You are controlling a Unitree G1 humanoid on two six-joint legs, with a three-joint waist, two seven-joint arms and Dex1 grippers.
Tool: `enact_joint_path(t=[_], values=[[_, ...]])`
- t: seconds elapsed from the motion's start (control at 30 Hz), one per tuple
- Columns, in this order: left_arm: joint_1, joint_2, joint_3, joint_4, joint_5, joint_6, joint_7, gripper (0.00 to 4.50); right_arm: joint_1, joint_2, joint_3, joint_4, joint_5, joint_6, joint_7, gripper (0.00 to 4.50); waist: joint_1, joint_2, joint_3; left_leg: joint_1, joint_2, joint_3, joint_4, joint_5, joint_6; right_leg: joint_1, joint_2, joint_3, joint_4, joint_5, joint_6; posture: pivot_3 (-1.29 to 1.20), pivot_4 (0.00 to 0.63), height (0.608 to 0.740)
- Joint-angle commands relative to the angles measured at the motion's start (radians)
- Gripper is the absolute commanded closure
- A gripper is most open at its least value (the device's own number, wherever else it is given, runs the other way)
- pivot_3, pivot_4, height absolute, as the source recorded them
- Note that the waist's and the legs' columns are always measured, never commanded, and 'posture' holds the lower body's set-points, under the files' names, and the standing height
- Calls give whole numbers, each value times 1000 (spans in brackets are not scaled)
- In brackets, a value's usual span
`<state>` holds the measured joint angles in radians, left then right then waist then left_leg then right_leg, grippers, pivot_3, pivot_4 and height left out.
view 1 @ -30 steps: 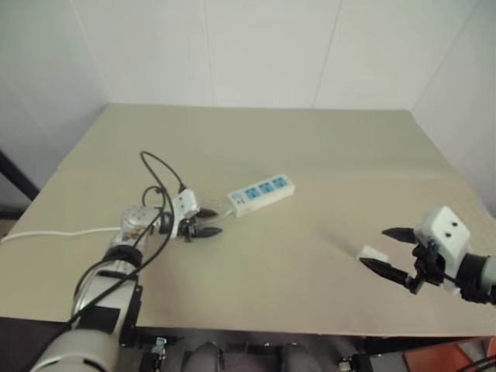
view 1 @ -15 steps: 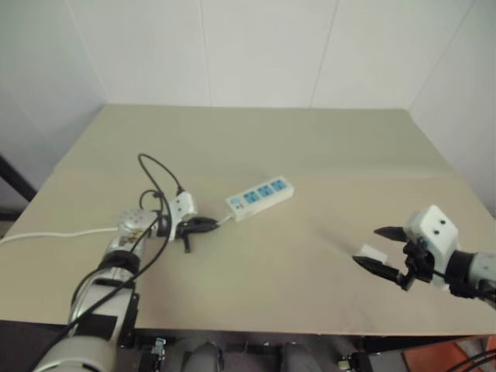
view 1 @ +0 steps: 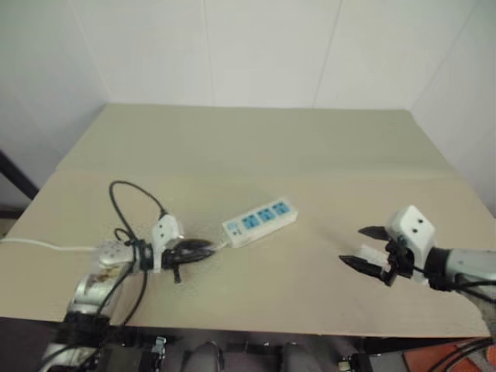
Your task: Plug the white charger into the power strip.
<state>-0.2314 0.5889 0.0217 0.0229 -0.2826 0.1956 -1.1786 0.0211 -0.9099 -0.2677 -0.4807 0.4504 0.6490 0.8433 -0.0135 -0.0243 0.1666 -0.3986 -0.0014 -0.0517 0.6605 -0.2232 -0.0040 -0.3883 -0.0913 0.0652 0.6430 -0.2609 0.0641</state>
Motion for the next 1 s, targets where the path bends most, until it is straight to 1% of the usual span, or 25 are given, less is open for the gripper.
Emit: enact_joint_path(t=[0.03, 0.13, 0.23, 0.27, 0.37, 0.47, 0.53, 0.67, 0.8, 0.83, 1.0], values=[[14, 11, 42, -41, -35, -52, 19, 2259, -21, 1, -8, 9, -9, -40, 2, 0, 1, 0, 0, 0, 0, 0, 0, 0, 0, 0, 0, 0, 0, 0, 0, 0, 150, 740], [4, -1, 69, -22, -76, -96, 9, 1330, -27, 4, -5, 25, -14, -52, 1, 0, 0, 0, 0, 0, 0, 0, 0, 0, 0, 0, 0, 0, 0, 0, 0, 0, 150, 740], [-36, -42, 85, 30, -102, -188, 7, 408, -25, 11, 2, 26, -7, -65, 11, 0, 2, 0, 0, 0, 0, 0, 0, 0, 0, 0, 0, 0, 0, 0, 0, 0, 150, 740], [-49, -50, 85, 45, -112, -200, -1, 31, -23, 13, 4, 23, -7, -71, 16, 0, 2, 0, 0, 0, 0, 0, 0, 0, 0, 0, 0, 0, 0, 0, 0, 0, 150, 740], [-100, -79, 60, 127, -109, -247, -34, 12, -25, 21, 8, 14, -10, -75, 8, 0, 1, 0, 0, 0, 0, 0, 0, 0, 0, 0, 0, 0, -1, 0, 0, 0, 150, 740], [-149, -115, 35, 217, -84, -265, -20, 12, -22, 26, -2, 8, -8, -68, -6, 0, 1, 0, 0, 0, -1, 0, 0, 0, 0, 0, 0, 0, -1, 0, 0, 0, 150, 740], [-166, -129, 21, 266, -63, -307, -21, 12, -12, 24, -10, 0, -7, -68, -7, 0, 0, 0, 0, 0, -1, 0, 0, 0, 0, 0, 0, 0, -1, 0, 0, 0, 150, 740], [-183, -164, -2, 330, -62, -350, -47, 12, 6, 25, -24, -24, -5, -50, -28, 0, -2, 0, 0, 0, -1, 0, 0, 0, 0, 0, 0, 0, -1, 0, 0, 0, 150, 740], [-208, -207, -19, 420, -2, -448, 9, 12, 8, 30, -36, -48, 3, -40, -48, 0, 0, 0, 0, 0, -1, 0, 0, 0, 0, 0, 0, 0, 0, 0, 0, 0, 150, 740], [-212, -209, -30, 432, 10, -455, 3, 12, 6, 31, -42, -54, 8, -34, -54, 0, 1, 0, 0, 0, -1, 0, 0, 0, 0, 0, 0, 0, 0, 0, 0, 0, 150, 740], [-215, -246, -59, 475, 75, -502, 84, 12, 22, 29, -67, -73, 14, -21, -73, 0, 1, 0, 0, -1, -1, 0, 0, 0, 0, 0, 0, 0, -1, 0, 0, 0, 150, 740]])
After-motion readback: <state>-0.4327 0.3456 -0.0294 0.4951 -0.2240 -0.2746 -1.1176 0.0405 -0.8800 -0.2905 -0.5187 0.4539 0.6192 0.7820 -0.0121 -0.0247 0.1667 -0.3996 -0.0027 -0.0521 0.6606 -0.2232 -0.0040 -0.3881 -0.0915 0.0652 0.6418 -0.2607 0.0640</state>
